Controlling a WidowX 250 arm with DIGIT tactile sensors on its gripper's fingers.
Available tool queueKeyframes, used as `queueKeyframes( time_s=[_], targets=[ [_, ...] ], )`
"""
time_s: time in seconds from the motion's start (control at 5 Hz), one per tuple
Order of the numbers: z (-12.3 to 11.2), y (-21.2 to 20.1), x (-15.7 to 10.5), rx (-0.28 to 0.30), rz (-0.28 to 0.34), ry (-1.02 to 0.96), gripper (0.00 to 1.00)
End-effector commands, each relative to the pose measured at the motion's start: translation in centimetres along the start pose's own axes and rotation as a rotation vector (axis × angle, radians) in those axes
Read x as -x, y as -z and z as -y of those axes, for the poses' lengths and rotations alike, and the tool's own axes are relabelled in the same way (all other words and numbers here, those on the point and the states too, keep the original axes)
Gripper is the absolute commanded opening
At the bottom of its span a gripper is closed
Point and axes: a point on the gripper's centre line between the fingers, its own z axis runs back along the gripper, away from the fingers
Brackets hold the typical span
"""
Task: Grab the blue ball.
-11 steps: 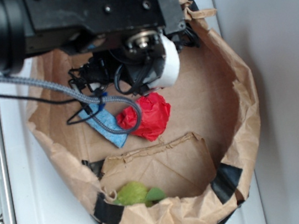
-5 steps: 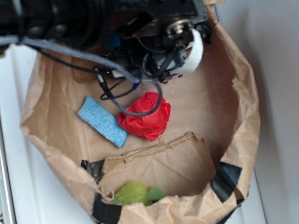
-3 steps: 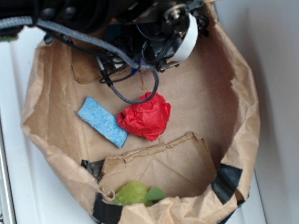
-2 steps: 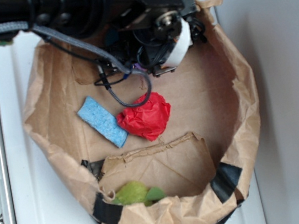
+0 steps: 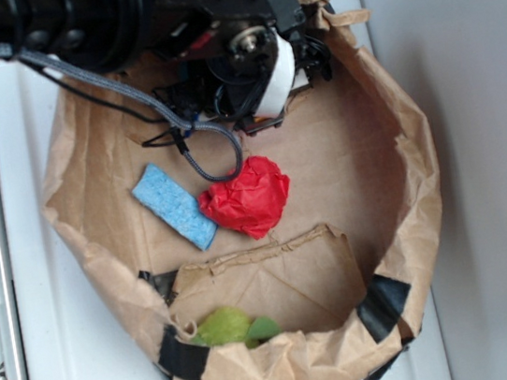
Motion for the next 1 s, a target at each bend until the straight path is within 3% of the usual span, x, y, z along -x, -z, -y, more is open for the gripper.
queueKeyframes(
  time_s=[0.0,0.4,0.6,0.8],
  targets=[
    [-0.8,-0.5,0.1,-0.027,-0.017,-0.049,0.00],
    [-0.8,-2.4,0.8,0.001,-0.020,-0.067,0.00],
    [0.2,-5.0,0.9,0.045,0.006,-0.048,1.00],
    [1.3,-7.0,0.9,0.052,0.038,-0.046,1.00]
  ],
)
